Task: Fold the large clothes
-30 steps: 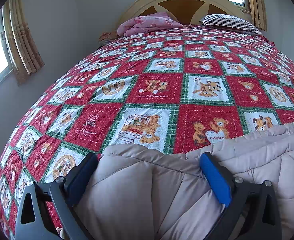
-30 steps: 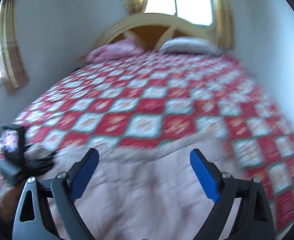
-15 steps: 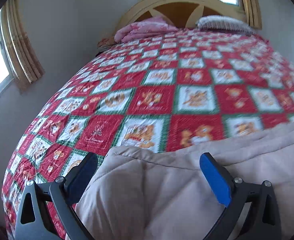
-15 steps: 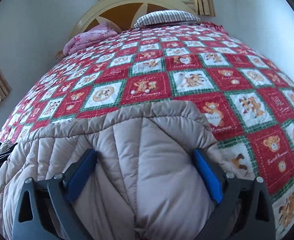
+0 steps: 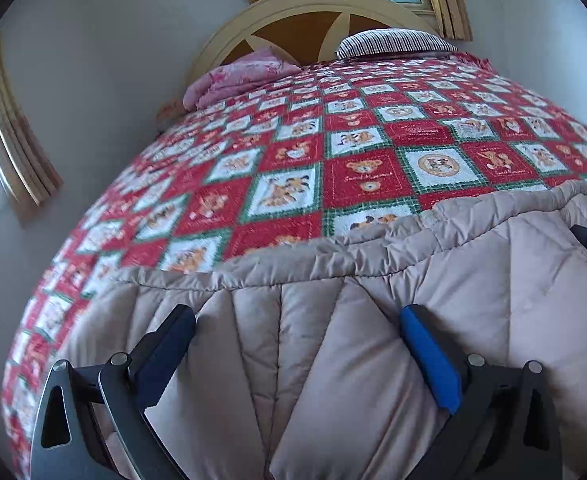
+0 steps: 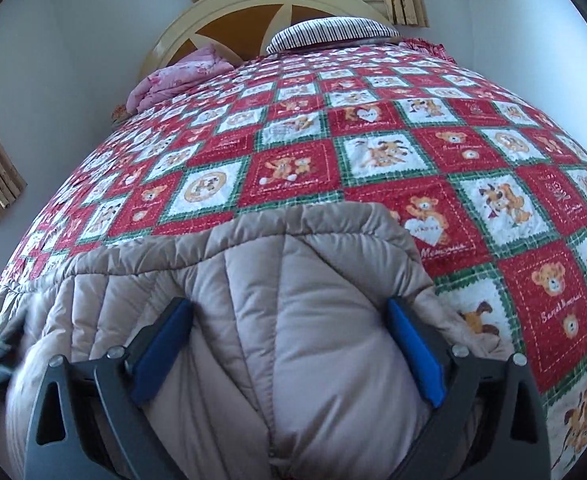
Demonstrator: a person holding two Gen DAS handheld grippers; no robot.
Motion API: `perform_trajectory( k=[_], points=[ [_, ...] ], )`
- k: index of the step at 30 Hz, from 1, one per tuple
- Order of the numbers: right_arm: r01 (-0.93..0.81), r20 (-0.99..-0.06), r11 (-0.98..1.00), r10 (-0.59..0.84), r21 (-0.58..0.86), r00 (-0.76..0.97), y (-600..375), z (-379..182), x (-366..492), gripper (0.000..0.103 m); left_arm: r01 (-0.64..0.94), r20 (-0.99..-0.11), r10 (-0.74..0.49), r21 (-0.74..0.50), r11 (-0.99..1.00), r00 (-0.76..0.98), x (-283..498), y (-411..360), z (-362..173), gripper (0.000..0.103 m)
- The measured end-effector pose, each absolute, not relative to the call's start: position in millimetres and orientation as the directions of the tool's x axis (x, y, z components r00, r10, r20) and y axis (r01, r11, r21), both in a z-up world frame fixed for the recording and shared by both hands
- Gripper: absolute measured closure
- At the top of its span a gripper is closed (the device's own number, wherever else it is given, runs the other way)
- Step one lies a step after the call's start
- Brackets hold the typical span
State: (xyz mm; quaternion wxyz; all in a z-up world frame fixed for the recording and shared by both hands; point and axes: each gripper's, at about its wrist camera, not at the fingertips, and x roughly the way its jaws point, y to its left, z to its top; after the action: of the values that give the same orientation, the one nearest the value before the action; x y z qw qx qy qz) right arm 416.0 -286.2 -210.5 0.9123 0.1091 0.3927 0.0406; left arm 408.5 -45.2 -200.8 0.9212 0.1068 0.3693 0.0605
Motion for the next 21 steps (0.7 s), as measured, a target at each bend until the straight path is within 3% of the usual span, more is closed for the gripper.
perform_trajectory(
  k=[10, 16, 19, 21],
  points=[
    [0.047, -0.693, 0.975, 0.118, 0.215, 0.711, -284.5, -193.4, 398.1, 0.004, -0.040, -0.669, 0.190, 0.233, 0.972, 0.719, 413.0, -46.3, -213.1, 0.001],
    [-0.071, -0.525, 0.944, 0.240, 0.322, 0.816, -260.6, -150.7, 347.0, 0.004, -0.039, -0.669, 0.187, 0.230, 0.973, 0.719, 413.5, -46.4, -213.5, 0.001],
    [-0.151, -0.537, 0.947, 0.287, 0.284, 0.794, -230.3, -154.2, 341.2, 0.004, -0.037, -0.668, 0.183, 0.226, 0.973, 0.721, 413.2, -46.2, -213.8, 0.001],
    [-0.146, -0.582, 0.967, 0.244, 0.210, 0.775, -214.3, -168.3, 343.2, 0.004, -0.036, -0.668, 0.182, 0.226, 0.973, 0.721, 413.6, -46.4, -213.8, 0.001]
  ],
)
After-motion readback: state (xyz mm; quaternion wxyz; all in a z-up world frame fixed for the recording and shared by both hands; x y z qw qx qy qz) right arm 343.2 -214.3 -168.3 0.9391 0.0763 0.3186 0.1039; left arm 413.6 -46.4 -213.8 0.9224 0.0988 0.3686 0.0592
